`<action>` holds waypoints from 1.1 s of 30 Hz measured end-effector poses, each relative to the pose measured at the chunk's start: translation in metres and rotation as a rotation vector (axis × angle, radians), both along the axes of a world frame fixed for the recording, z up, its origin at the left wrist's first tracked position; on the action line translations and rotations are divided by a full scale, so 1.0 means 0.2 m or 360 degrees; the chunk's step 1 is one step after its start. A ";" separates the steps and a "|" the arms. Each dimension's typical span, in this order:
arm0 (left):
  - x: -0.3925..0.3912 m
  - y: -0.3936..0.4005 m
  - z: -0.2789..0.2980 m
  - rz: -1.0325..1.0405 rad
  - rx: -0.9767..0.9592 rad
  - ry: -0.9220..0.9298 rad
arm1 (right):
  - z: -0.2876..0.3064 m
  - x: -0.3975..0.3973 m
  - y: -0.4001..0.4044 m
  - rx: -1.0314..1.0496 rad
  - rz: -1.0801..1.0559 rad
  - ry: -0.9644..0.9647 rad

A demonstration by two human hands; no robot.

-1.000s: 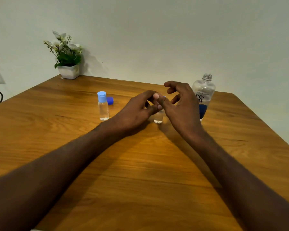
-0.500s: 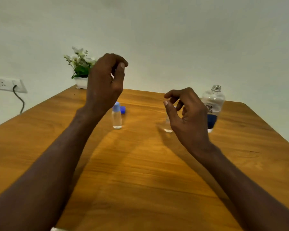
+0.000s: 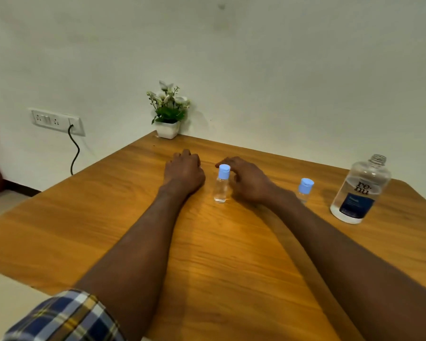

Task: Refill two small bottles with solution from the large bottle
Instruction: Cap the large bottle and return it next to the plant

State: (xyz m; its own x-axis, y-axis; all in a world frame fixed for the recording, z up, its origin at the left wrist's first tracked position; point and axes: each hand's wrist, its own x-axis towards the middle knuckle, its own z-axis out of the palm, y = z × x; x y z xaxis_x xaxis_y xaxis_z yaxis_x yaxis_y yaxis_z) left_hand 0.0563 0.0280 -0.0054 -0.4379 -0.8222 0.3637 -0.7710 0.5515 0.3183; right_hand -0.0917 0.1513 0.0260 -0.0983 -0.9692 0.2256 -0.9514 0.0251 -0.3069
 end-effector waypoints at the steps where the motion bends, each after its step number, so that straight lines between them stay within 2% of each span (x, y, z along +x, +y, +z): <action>1: -0.01 0.00 0.00 -0.0007 -0.0012 -0.0023 | 0.00 -0.02 -0.02 0.0073 0.0052 0.0008; 3: -0.01 0.00 0.01 -0.0015 -0.0035 -0.0055 | -0.02 -0.04 -0.06 0.0064 0.0048 -0.0033; 9: 0.00 -0.01 -0.01 0.0002 -0.0004 0.0039 | -0.07 -0.02 -0.05 -0.0321 -0.0181 -0.0176; 11: 0.01 -0.03 -0.01 0.0022 0.0022 0.0292 | -0.03 0.00 0.01 -0.0550 -0.0231 -0.0338; 14: 0.02 0.01 0.04 -0.0139 0.0014 0.1016 | 0.08 0.01 0.16 -0.0943 -0.0365 -0.0522; 15: 0.02 0.04 0.07 -0.0259 -0.0053 0.1256 | 0.12 0.00 0.21 -0.1030 -0.0367 -0.0596; 17: 0.00 0.12 0.15 -0.0388 -0.0274 0.1497 | 0.20 -0.02 0.34 -0.1165 -0.0311 -0.0711; 19: -0.02 0.21 0.26 -0.0446 -0.0448 0.1614 | 0.28 -0.08 0.47 -0.1340 -0.0290 -0.0620; 23: -0.10 0.49 0.46 -0.0660 -0.0643 0.1862 | 0.36 -0.29 0.71 -0.1728 -0.0453 -0.0184; 25: -0.22 0.67 0.50 -0.0817 -0.0544 0.1878 | 0.33 -0.42 0.82 -0.1836 -0.0607 -0.0239; 28: -0.43 0.90 0.49 -0.1028 -0.0296 0.1765 | 0.28 -0.55 0.92 -0.2021 -0.0790 -0.0643; 31: -0.65 1.09 0.45 -0.1097 -0.0052 0.1644 | 0.21 -0.64 0.96 -0.1973 -0.0930 -0.0661; 33: -0.79 1.19 0.39 -0.1059 -0.0006 0.1572 | 0.17 -0.67 0.97 -0.1964 -0.1000 -0.0665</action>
State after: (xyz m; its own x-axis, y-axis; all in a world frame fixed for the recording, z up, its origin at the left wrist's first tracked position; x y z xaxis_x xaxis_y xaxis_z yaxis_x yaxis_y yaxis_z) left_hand -0.1012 0.2668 0.0734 -0.3070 -0.5376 0.7853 0.2448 0.7528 0.6111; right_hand -0.2254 0.3447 0.0606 -0.6933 0.0457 0.7192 -0.7201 -0.0839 -0.6888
